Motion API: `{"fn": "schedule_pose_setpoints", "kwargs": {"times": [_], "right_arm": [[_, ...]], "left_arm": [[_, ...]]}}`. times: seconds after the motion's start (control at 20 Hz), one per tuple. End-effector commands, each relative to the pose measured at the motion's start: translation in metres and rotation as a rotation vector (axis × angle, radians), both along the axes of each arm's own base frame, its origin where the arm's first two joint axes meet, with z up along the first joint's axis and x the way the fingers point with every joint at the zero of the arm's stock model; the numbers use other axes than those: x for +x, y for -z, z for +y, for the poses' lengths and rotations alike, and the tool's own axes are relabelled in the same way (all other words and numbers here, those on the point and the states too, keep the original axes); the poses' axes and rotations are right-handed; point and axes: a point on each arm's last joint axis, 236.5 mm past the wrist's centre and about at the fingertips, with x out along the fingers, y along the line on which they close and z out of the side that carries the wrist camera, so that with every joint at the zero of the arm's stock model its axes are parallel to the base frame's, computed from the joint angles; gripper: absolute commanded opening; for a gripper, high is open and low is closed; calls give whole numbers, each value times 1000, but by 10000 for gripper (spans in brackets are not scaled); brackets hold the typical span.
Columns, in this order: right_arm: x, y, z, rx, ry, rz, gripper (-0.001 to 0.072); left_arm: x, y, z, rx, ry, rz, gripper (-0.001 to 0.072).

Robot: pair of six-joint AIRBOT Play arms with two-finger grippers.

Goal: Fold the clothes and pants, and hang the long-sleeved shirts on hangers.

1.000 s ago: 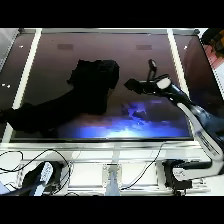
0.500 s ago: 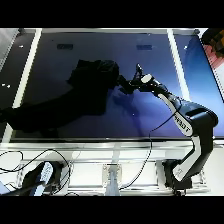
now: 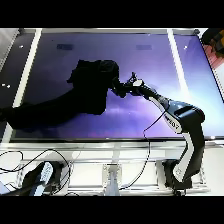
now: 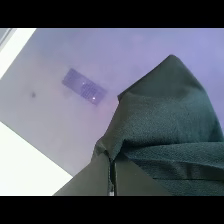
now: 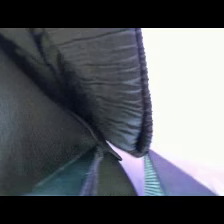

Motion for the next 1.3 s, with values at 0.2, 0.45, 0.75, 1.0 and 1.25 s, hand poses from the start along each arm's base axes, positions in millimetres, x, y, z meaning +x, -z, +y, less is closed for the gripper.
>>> {"fn": "schedule_pose_setpoints", "kwargs": {"times": [0.2, 0.45, 0.75, 1.0, 1.25], "right_arm": [[37, -4, -19, -12, 144, -80, 21], [48, -23, -45, -109, 95, -177, 19], [69, -143, -105, -413, -31, -541, 18], [48, -152, -142, -463, -85, -448, 19], [20, -90, -64, -343, -181, -314, 433]], "left_arm": [[0, 0, 0, -2, -1, -1, 14], [1, 0, 0, -1, 0, -2, 13], [16, -8, -4, -17, 8, -85, 14], [29, -14, -11, -59, 8, -165, 14], [30, -13, -13, -74, 5, -174, 13]]}}
